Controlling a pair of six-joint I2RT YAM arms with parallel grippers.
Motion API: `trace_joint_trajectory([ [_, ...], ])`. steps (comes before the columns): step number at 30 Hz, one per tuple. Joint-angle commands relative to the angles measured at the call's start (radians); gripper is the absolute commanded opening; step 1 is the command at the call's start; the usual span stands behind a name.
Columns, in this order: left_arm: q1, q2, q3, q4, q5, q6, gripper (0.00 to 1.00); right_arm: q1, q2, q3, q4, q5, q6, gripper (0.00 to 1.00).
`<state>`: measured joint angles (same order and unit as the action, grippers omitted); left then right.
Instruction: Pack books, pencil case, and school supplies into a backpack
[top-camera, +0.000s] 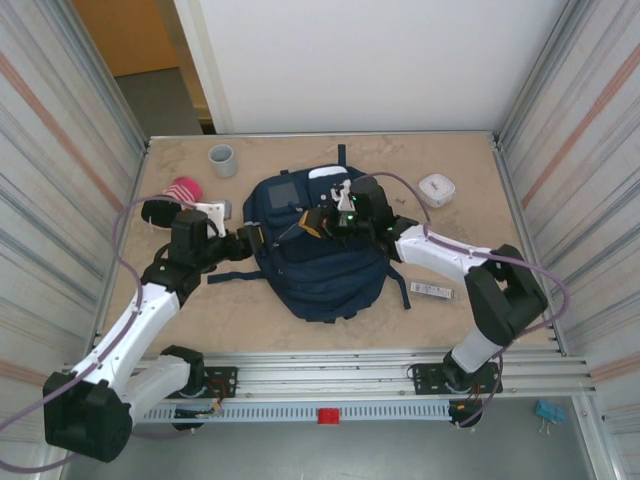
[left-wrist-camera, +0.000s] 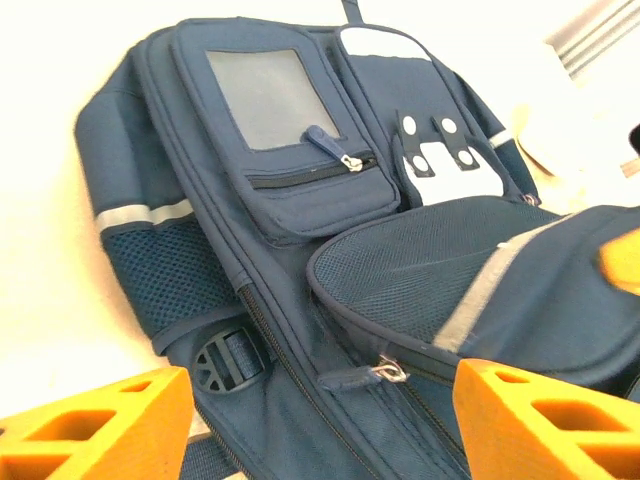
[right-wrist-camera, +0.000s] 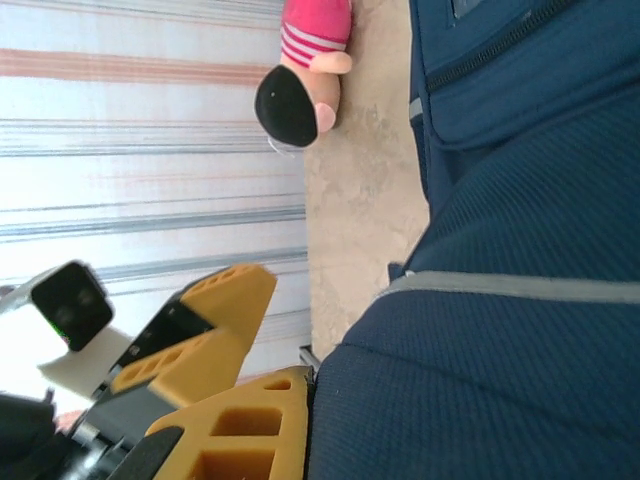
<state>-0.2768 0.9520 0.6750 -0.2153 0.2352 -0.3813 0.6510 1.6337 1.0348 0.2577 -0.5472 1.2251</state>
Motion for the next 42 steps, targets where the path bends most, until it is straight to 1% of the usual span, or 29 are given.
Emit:
trace_joint_trajectory([
  [1,-0.001,-0.024,0.029,-0.084,-0.077,-0.028,0.72,0.016,0.064,0.082,0.081,0.035,-0.035,0.00],
  [4,-0.001,-0.028,0.027,-0.087,-0.077,-0.053,0.75,0.035,0.093,0.112,0.060,0.060,-0.044,0.00],
  [6,-0.001,-0.025,0.016,-0.071,-0.064,-0.069,0.77,0.047,0.098,0.121,0.043,0.077,-0.044,0.03],
  [9,-0.001,-0.019,0.000,-0.055,-0.052,-0.099,0.78,0.060,0.084,0.123,0.028,0.100,-0.044,0.15],
  [10,-0.001,-0.016,-0.003,-0.054,-0.048,-0.113,0.79,0.063,0.074,0.125,0.012,0.104,-0.045,0.21],
  [11,-0.001,-0.017,-0.003,-0.057,-0.047,-0.125,0.79,0.066,0.064,0.128,-0.011,0.106,-0.088,0.26],
  [13,-0.001,-0.016,0.003,-0.063,-0.041,-0.150,0.80,0.069,0.034,0.131,-0.090,0.107,-0.125,0.39],
  [15,-0.001,-0.021,0.012,-0.068,-0.031,-0.181,0.80,0.071,-0.004,0.127,-0.170,0.113,-0.162,0.44],
  [17,-0.003,-0.030,0.021,-0.070,-0.018,-0.211,0.82,0.074,-0.049,0.120,-0.261,0.124,-0.203,0.47],
  [19,-0.022,-0.043,0.029,-0.071,-0.028,-0.242,0.83,0.075,-0.098,0.118,-0.371,0.137,-0.244,0.49],
  [23,-0.094,-0.050,0.049,-0.079,-0.094,-0.242,0.85,0.070,-0.193,0.121,-0.560,0.171,-0.299,0.52],
  [26,-0.145,-0.029,0.071,-0.091,-0.128,-0.236,0.87,0.047,-0.269,0.116,-0.686,0.186,-0.324,0.54],
  [31,-0.209,0.052,0.145,-0.140,-0.158,-0.230,0.91,-0.051,-0.403,0.107,-0.930,0.241,-0.380,0.56],
  [33,-0.236,0.086,0.181,-0.157,-0.166,-0.218,0.92,-0.130,-0.452,0.099,-1.041,0.239,-0.412,0.56],
  [36,-0.272,0.119,0.205,-0.139,-0.184,-0.197,0.93,-0.261,-0.504,0.088,-1.217,0.252,-0.467,0.57],
  [39,-0.279,0.158,0.207,-0.096,-0.173,-0.188,0.94,-0.383,-0.552,0.044,-1.353,0.278,-0.495,0.58],
  [42,-0.279,0.193,0.220,-0.082,-0.163,-0.172,0.94,-0.511,-0.586,-0.030,-1.454,0.314,-0.479,0.59],
])
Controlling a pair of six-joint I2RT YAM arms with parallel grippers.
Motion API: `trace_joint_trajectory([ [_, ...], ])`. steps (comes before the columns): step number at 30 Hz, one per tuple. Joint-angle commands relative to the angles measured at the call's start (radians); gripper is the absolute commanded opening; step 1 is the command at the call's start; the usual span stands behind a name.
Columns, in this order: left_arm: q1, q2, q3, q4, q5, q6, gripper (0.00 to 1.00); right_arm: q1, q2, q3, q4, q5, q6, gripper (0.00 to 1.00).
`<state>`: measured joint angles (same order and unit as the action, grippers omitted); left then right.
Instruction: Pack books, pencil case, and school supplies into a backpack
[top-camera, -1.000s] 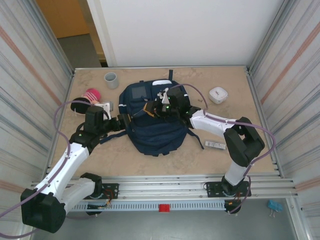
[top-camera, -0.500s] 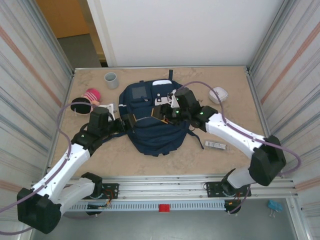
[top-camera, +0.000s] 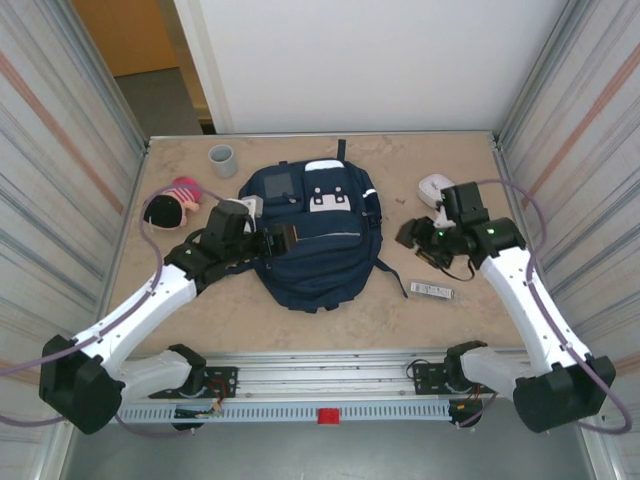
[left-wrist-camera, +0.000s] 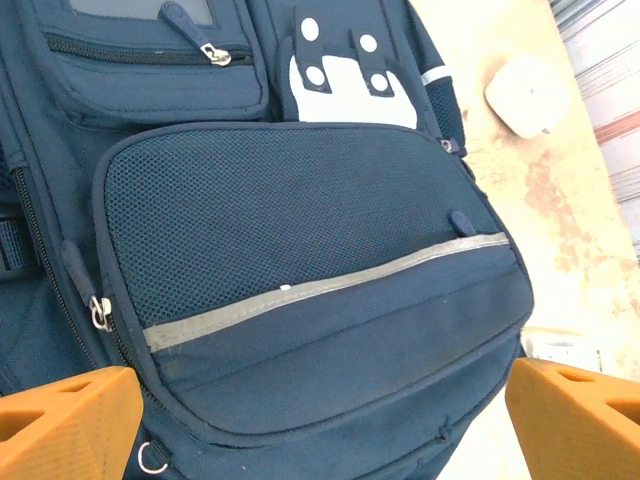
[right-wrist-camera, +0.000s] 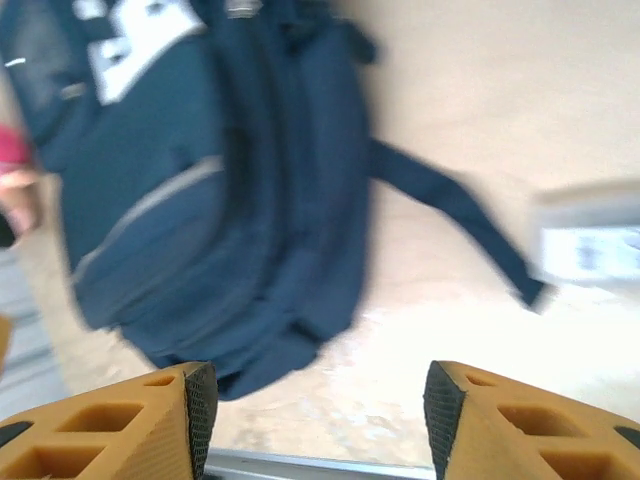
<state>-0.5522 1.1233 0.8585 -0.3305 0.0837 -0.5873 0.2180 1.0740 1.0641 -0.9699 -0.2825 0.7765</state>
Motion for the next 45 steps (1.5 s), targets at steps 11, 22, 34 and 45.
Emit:
trace_joint_trajectory([
  [11,-0.003,0.103,0.039,0.076,0.025,0.076,0.96,-0.357,0.001,-0.314,-0.109,0.021,0.085,0.61],
  [22,0.086,0.160,-0.017,0.184,0.159,0.034,0.97,-0.379,0.168,-0.360,0.093,-0.024,0.200,0.65],
  [34,0.161,0.181,-0.026,0.178,0.208,0.060,0.97,-0.379,0.260,-0.423,0.248,-0.019,0.297,0.67],
  [45,0.169,0.173,-0.035,0.174,0.208,0.063,0.98,-0.367,0.349,-0.370,0.272,-0.007,0.277,0.67],
])
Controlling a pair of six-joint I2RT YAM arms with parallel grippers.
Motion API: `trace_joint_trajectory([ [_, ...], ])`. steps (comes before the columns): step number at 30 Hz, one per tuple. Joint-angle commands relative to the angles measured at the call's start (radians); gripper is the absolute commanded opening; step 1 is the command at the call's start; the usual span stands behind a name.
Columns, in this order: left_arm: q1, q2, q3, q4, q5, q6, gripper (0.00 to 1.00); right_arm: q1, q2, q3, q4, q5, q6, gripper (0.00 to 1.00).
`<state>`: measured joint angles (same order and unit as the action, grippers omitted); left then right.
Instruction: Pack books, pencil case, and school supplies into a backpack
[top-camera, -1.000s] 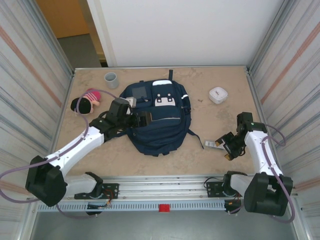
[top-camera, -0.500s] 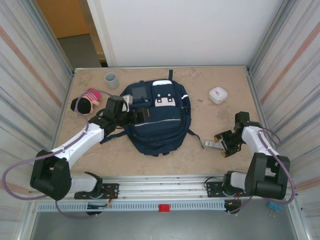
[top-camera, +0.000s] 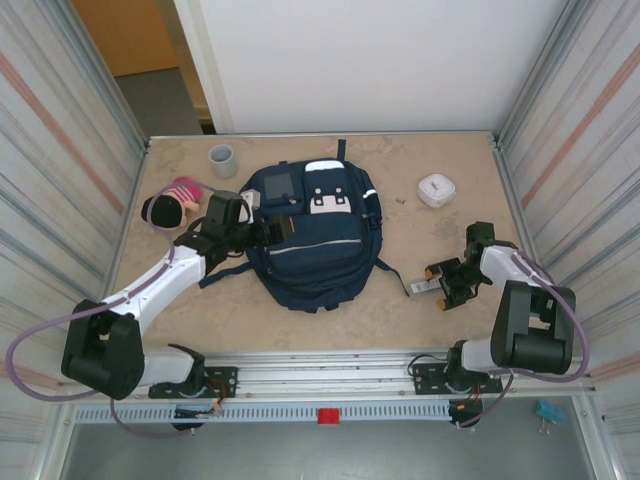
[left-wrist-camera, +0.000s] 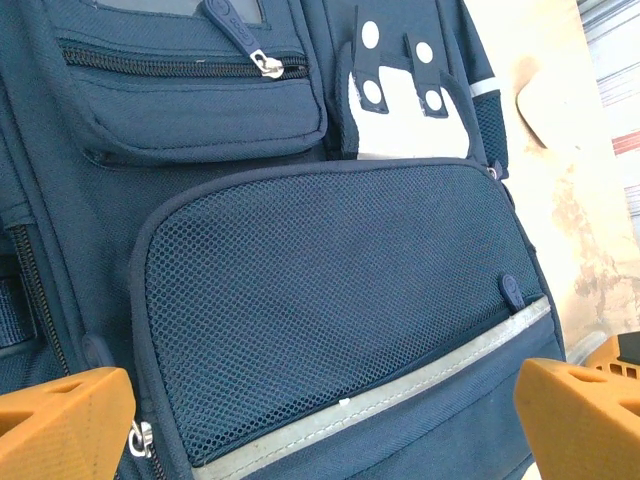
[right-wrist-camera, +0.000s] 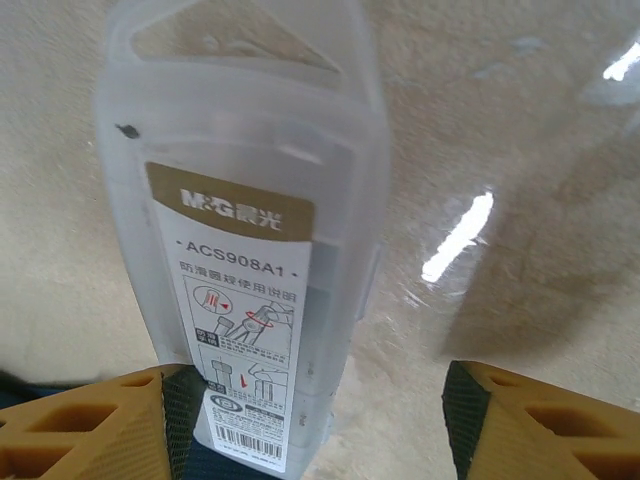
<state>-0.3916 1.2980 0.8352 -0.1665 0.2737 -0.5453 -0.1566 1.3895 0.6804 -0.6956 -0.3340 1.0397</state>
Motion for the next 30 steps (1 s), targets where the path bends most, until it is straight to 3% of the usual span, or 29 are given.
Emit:
trace_joint_trajectory([
  [1,0.008,-0.001,-0.011,0.009,0.019,0.021,0.98,0.008,0.046,0.023,-0.002,0.047,0.010,0.66],
  [30,0.042,-0.028,-0.041,-0.010,0.016,0.044,0.98,0.216,0.335,0.393,-0.301,0.253,-0.163,0.66],
])
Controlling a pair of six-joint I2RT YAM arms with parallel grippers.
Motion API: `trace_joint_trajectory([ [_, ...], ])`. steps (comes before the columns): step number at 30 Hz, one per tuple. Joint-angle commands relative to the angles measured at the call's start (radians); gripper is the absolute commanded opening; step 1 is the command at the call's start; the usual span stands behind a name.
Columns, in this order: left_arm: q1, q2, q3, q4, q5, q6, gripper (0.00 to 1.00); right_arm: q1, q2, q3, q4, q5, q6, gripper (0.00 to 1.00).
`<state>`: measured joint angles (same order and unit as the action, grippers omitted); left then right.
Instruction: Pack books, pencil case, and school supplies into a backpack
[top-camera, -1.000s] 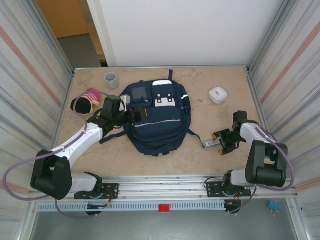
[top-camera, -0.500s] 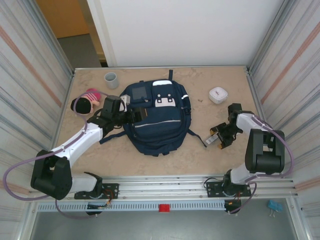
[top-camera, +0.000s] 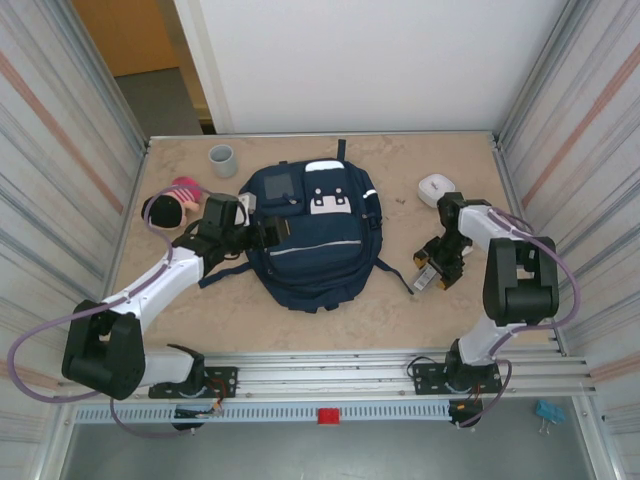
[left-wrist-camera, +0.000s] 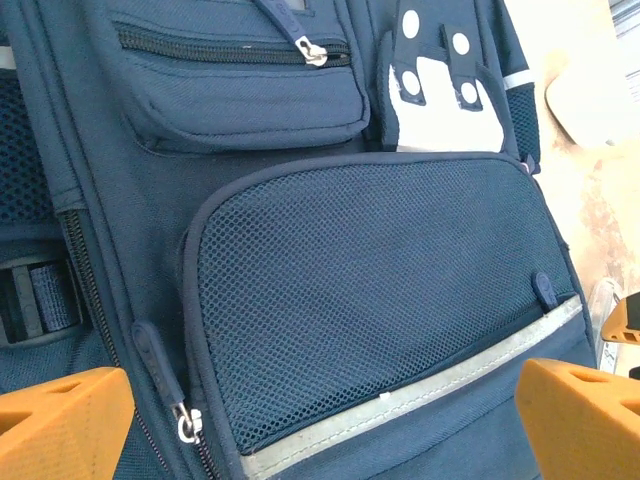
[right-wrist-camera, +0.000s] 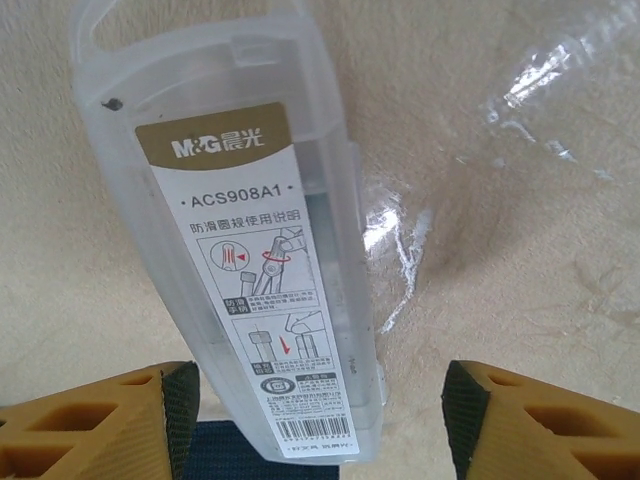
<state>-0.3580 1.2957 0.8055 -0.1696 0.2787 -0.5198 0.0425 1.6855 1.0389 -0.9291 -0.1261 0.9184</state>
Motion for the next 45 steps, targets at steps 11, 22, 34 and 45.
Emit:
trace_joint_trajectory([
  [11,0.010,-0.043,-0.020,-0.016,0.005,0.030,0.97,0.050,0.135,0.067,-0.049,0.123,-0.101,0.47],
  [22,-0.016,-0.104,0.024,-0.041,0.088,0.262,0.92,0.052,-0.166,-0.031,0.056,0.141,-0.117,0.40],
  [34,-0.298,0.027,0.191,-0.258,-0.003,0.983,0.88,-0.053,-0.833,-0.306,0.398,-0.054,-0.203,0.35],
  [45,-0.328,0.274,0.309,-0.270,-0.059,1.055,0.89,-0.062,-1.108,-0.380,0.493,-0.114,-0.291,0.33],
])
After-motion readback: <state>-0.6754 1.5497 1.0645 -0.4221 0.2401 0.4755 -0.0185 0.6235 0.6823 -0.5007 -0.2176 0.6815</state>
